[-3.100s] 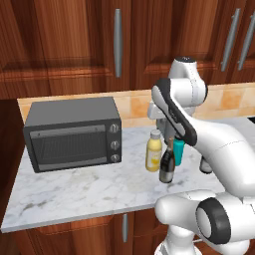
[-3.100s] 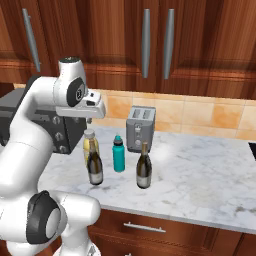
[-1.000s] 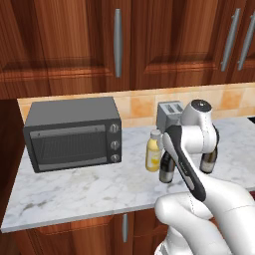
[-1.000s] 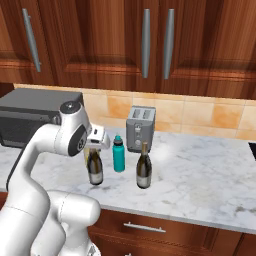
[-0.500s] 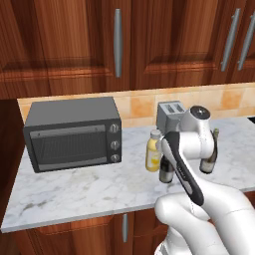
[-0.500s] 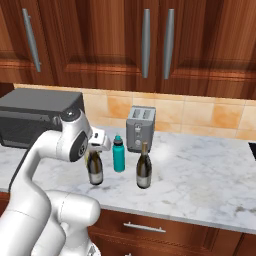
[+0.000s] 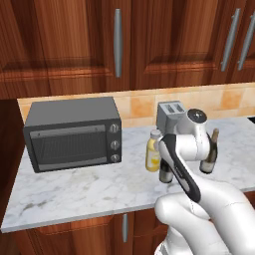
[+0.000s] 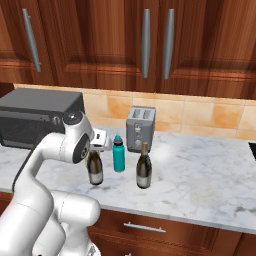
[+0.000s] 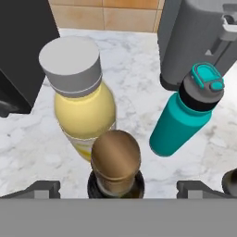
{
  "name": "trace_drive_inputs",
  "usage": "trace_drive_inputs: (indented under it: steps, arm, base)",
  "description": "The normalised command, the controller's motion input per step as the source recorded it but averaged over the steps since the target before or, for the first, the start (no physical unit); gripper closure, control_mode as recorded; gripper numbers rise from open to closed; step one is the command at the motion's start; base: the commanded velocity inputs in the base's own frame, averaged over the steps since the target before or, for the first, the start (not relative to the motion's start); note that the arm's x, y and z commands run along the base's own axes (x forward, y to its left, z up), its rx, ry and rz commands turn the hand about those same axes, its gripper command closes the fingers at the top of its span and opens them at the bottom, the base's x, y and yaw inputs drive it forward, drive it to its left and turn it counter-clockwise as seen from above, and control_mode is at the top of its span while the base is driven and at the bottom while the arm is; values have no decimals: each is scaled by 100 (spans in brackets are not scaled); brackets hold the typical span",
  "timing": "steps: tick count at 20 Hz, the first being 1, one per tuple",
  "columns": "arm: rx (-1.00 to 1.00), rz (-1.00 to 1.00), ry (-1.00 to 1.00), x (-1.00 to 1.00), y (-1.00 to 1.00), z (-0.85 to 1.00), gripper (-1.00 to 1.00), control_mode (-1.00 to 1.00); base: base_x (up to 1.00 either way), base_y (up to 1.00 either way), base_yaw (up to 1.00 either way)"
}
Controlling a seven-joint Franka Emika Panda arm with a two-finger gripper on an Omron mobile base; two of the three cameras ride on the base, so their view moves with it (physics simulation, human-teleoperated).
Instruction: Move the drinks to the dining counter.
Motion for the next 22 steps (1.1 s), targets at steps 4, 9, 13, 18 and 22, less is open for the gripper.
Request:
trace_drive_inputs:
  steps: [4,9,13,18,22]
  arm:
    - [0,0,-2,18,0,-6,-100,-100]
    - [0,0,-2,17,0,-8,-100,-100]
    - [0,0,-2,12,0,-11,-100,-100]
    - [0,0,-1,4,0,-10,100,-100]
    - [0,0,0,0,0,-4,100,-100]
  base:
    - [0,0,0]
    - [0,0,0]
    - [0,0,0]
    - [0,0,0]
    - [0,0,0]
